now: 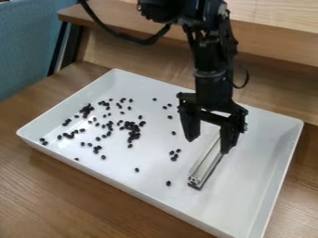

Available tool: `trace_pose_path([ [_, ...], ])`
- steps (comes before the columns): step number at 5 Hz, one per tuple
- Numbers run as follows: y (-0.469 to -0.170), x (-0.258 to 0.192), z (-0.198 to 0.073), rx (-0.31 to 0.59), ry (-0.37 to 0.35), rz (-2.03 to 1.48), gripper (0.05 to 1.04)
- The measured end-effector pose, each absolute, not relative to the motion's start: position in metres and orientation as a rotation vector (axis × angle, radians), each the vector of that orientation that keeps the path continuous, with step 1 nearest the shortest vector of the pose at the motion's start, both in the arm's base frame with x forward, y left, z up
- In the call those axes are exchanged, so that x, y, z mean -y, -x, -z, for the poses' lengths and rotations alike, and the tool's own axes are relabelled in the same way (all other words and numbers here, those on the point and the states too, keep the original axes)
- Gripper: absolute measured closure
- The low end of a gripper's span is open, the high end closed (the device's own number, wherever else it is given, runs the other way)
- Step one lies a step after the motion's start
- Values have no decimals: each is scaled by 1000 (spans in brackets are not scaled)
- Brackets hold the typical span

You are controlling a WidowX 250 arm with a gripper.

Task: Sweep into pile

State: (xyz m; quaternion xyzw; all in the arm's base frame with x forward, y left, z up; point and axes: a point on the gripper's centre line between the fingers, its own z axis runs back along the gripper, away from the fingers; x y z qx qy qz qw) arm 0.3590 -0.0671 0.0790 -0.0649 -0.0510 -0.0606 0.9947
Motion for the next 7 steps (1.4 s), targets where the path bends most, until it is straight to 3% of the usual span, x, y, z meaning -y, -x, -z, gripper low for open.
trace_pose_path([
  [5, -372, 58, -40, 52, 46, 40, 112],
  [7, -380, 66, -36, 118, 87, 48, 668],
])
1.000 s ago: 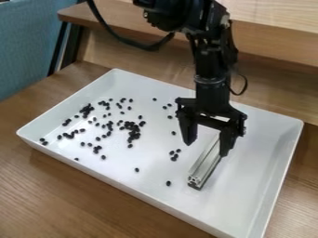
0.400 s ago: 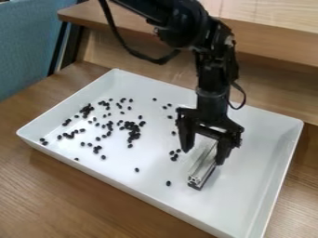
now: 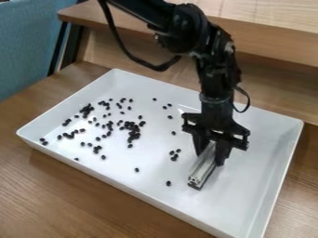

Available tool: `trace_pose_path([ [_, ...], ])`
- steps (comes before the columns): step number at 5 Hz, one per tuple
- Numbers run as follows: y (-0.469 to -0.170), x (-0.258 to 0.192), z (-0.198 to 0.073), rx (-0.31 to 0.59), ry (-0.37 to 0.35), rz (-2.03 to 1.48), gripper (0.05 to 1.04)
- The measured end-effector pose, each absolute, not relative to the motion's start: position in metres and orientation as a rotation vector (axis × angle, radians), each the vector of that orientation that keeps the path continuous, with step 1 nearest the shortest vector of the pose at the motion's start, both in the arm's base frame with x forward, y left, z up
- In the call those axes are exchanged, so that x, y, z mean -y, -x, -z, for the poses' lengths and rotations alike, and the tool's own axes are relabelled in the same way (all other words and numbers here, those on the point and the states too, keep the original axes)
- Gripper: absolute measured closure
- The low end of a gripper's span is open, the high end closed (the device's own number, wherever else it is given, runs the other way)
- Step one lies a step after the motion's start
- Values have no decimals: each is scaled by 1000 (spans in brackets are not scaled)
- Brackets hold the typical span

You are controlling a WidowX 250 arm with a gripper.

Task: Sweep into pile

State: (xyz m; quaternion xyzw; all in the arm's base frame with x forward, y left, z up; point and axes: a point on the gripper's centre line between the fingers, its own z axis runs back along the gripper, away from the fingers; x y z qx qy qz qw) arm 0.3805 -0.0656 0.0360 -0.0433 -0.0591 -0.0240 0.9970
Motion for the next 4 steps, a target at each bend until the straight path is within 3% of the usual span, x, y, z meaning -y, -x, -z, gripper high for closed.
trace_pose_path([
  [2, -376, 41, -37, 55, 78, 208, 689],
  [4, -363, -19, -30, 87, 146, 228, 689],
])
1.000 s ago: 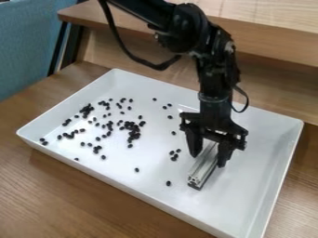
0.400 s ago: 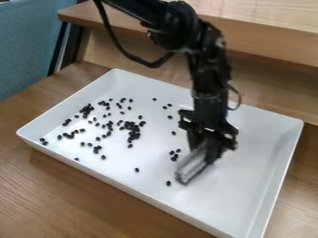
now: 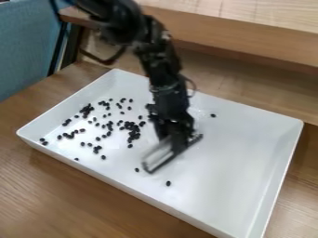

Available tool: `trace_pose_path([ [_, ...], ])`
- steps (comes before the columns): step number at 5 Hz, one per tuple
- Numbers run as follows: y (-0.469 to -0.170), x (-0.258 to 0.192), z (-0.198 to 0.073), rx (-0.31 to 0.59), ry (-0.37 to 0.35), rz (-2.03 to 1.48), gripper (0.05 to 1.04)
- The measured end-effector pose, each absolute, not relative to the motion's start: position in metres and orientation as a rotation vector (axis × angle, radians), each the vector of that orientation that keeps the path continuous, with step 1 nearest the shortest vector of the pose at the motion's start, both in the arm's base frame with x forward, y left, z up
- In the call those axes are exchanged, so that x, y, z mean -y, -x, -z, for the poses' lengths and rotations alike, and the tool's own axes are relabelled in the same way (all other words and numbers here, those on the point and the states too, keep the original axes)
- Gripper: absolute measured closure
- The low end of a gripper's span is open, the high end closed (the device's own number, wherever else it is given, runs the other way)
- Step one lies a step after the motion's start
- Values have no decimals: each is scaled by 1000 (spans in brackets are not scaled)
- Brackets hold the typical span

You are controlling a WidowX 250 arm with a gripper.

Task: Sweep into pile

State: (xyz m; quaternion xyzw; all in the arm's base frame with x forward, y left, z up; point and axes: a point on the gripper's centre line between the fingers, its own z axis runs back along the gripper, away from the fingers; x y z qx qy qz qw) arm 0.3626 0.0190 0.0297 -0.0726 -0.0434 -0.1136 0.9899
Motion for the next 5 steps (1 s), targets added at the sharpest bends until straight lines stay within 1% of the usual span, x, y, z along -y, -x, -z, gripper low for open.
trace_pose_path([
  [1, -360, -40, -29, 84, 137, 207, 689],
  [5, -363, -122, -32, 73, 63, 87, 689],
])
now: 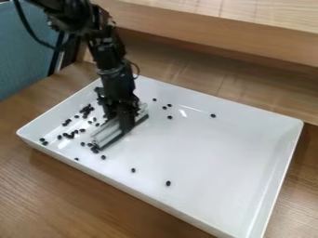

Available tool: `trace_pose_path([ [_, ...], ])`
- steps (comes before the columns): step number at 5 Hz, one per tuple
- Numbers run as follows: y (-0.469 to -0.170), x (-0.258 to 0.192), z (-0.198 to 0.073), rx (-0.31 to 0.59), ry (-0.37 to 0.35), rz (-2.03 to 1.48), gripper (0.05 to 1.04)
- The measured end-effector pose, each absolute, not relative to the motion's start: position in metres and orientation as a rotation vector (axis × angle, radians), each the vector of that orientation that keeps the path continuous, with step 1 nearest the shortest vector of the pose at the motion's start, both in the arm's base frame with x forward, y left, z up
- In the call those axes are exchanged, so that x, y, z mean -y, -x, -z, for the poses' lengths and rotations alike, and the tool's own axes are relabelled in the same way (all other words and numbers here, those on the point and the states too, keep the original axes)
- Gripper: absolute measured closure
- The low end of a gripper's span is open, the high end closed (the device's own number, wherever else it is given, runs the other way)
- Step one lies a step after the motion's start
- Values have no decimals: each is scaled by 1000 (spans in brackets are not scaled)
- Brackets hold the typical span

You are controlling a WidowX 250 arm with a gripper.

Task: Sweep into pile

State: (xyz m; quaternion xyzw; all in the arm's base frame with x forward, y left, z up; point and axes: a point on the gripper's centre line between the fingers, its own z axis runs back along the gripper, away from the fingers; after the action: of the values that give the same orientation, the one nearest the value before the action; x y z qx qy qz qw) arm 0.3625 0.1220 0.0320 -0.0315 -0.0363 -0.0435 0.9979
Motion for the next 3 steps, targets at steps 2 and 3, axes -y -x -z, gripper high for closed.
trace_pose_path([
  [2, -354, -159, -35, 46, 23, 47, 690],
  [3, -350, -173, -38, 46, 11, 20, 690],
])
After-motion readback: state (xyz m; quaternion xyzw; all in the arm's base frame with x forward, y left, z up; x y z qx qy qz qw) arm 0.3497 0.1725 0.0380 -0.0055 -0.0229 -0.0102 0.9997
